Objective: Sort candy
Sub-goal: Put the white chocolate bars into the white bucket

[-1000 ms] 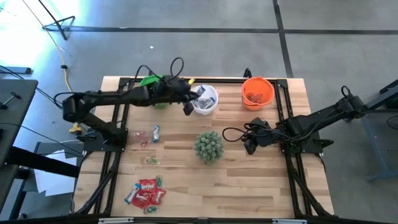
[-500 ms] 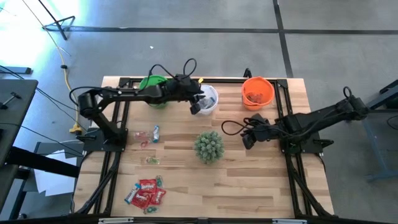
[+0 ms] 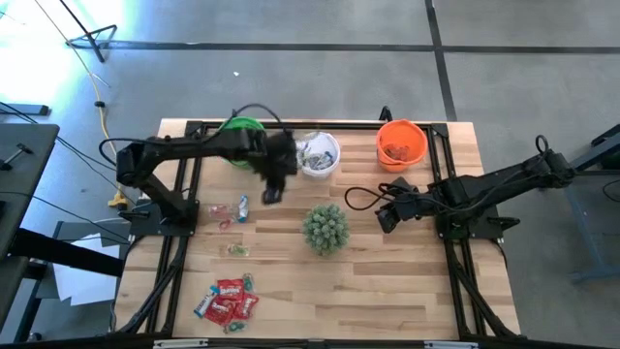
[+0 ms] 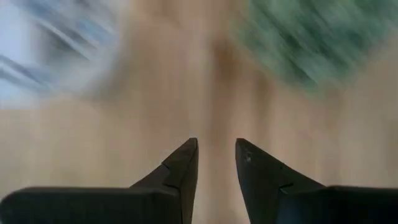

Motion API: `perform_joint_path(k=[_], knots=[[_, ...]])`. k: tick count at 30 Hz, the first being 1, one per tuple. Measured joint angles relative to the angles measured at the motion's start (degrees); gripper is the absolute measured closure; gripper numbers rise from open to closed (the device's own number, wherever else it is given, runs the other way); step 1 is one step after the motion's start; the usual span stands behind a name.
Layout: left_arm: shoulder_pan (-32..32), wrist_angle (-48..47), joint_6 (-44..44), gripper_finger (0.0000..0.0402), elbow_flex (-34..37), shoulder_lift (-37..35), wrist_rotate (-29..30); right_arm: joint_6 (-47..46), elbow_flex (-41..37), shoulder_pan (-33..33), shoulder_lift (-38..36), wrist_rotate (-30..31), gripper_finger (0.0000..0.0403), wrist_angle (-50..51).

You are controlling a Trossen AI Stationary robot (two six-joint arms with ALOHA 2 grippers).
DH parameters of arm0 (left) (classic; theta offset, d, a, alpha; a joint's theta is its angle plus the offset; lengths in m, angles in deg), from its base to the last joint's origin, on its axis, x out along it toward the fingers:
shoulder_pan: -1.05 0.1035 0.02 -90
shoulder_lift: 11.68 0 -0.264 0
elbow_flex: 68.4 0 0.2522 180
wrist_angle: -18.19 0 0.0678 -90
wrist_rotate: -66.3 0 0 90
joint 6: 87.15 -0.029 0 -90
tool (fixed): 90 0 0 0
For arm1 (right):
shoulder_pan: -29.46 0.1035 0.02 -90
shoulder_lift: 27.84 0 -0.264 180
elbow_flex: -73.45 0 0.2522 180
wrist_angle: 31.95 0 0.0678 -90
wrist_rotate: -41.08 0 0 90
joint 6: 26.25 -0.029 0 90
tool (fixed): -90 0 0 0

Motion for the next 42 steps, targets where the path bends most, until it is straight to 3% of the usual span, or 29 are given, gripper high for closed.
perform_joint_path(k=[3,10,14,19,26,33,42], knots=[[-5.2,-5.6,3.1,0.031,1.7,-0.1,-1.2,0.0,0.0,0.0,0.0,-0.8,0.0289,0.0],[-13.6,-7.2,16.2,0.031,11.7,-0.1,9.5,0.2,0.0,1.1,0.0,-1.2,0.0289,0.0],[-15.0,-6.8,30.2,0.031,18.5,-1.8,16.6,-0.4,0.0,3.0,0.0,-1.2,0.0289,0.0],[-15.1,-2.6,46.2,0.031,26.2,-6.5,18.9,-2.4,0.0,5.8,0.0,-1.3,0.0289,0.0],[-14.9,1.7,62.3,0.031,31.8,-11.3,22.4,-3.7,0.0,7.5,0.0,-1.2,0.0289,0.0],[-14.9,2.2,67.3,0.031,36.1,-10.9,21.1,-3.6,0.0,7.6,0.0,-1.1,0.0289,0.0],[-14.9,10.8,67.4,0.031,39.2,-10.9,16.7,-3.5,0.0,7.5,0.0,-1.0,0.0289,0.0]])
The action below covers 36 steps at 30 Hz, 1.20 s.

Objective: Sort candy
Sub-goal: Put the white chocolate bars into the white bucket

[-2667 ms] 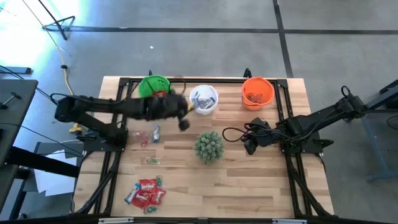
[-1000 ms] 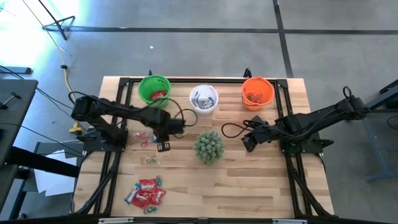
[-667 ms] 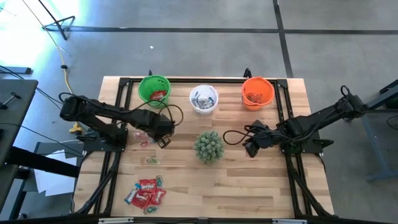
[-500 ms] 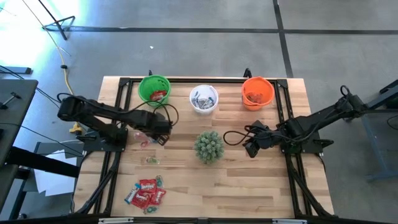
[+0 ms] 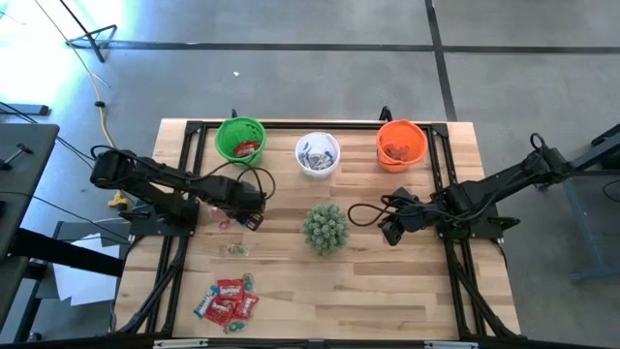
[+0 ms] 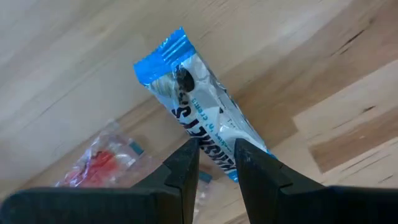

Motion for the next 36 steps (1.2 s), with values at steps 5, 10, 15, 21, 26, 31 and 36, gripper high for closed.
perform_joint_path(k=[5,10,15,21,26,31,36], knots=[[0.0,1.7,0.0,0.031,0.0,0.0,0.0,-0.4,0.0,0.0,0.0,0.3,0.0289,0.0],[0.0,5.1,-0.1,0.0309,1.2,0.0,0.7,-0.4,0.0,0.0,0.0,0.5,0.0289,0.0],[0.0,13.6,1.0,0.0309,6.6,-0.5,0.2,-0.4,0.0,0.0,0.0,1.5,0.0289,0.0],[-0.2,17.9,4.5,0.0309,9.1,-0.5,2.6,-0.4,0.0,0.0,0.0,1.8,0.0289,0.0],[-0.1,18.2,5.0,0.0326,9.3,-0.5,3.4,-0.4,0.0,0.0,0.0,1.8,0.0289,0.0],[0.1,18.3,6.2,0.0383,7.7,-0.9,1.5,-0.4,0.0,0.0,0.0,2.9,0.0289,0.0],[0.0,18.3,3.5,0.0395,2.2,-2.8,-1.0,-0.4,0.0,0.0,0.0,3.2,0.0289,0.0]])
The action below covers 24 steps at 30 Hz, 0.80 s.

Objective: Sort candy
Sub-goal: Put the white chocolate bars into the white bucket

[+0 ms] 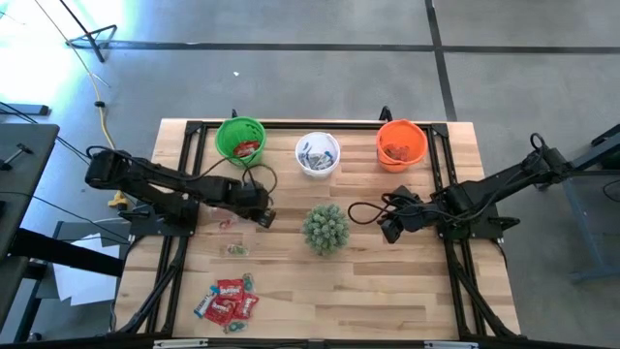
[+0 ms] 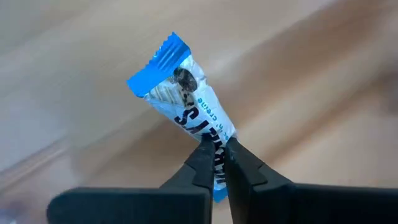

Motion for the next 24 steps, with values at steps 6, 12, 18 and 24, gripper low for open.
perform_joint_path(k=[6,12,18,24], knots=[[0.0,1.3,-9.7,0.0401,-11.4,-2.3,1.9,0.0,0.0,0.0,0.0,1.6,0.0289,0.0],[2.0,9.4,-23.3,0.0401,-21.0,-2.5,7.7,0.0,0.0,0.0,0.0,2.2,0.0289,0.0],[7.2,22.2,-31.6,0.0401,-25.7,-0.7,8.1,0.0,0.0,0.0,0.0,2.3,0.0289,0.0],[13.3,25.5,-37.0,0.0401,-26.8,4.5,3.7,0.0,0.0,0.0,0.0,3.3,0.0289,0.0]])
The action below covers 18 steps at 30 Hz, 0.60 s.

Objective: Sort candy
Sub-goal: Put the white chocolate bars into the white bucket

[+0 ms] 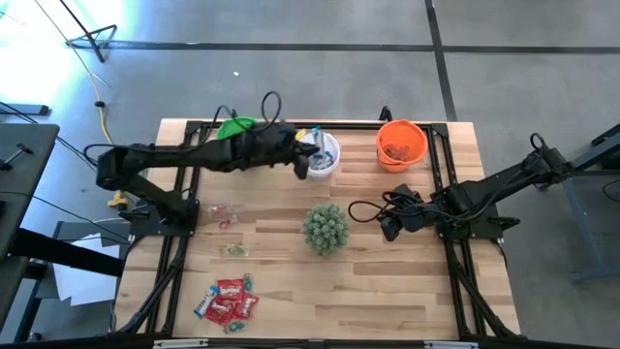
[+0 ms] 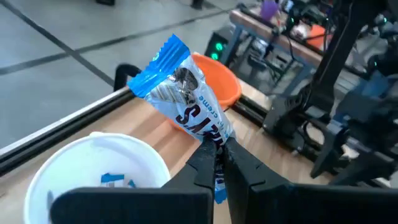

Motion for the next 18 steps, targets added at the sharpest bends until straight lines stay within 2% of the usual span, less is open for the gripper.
perform_joint_path(k=[3,7,13,18], knots=[[2.7,0.8,-1.6,0.0401,-0.8,4.0,-3.3,0.0,0.0,0.0,0.0,1.3,0.0289,0.0],[5.1,0.6,-4.3,0.0396,-2.4,9.2,-3.4,0.0,0.0,-0.1,0.0,1.5,0.0289,0.0],[6.3,-1.2,-14.8,0.0358,-5.5,13.7,-2.8,0.0,0.0,-0.2,0.0,1.5,0.0289,0.0],[6.4,-4.0,-16.6,0.0326,-7.2,14.4,-2.5,0.3,0.0,-1.3,0.0,1.5,0.0289,0.1]])
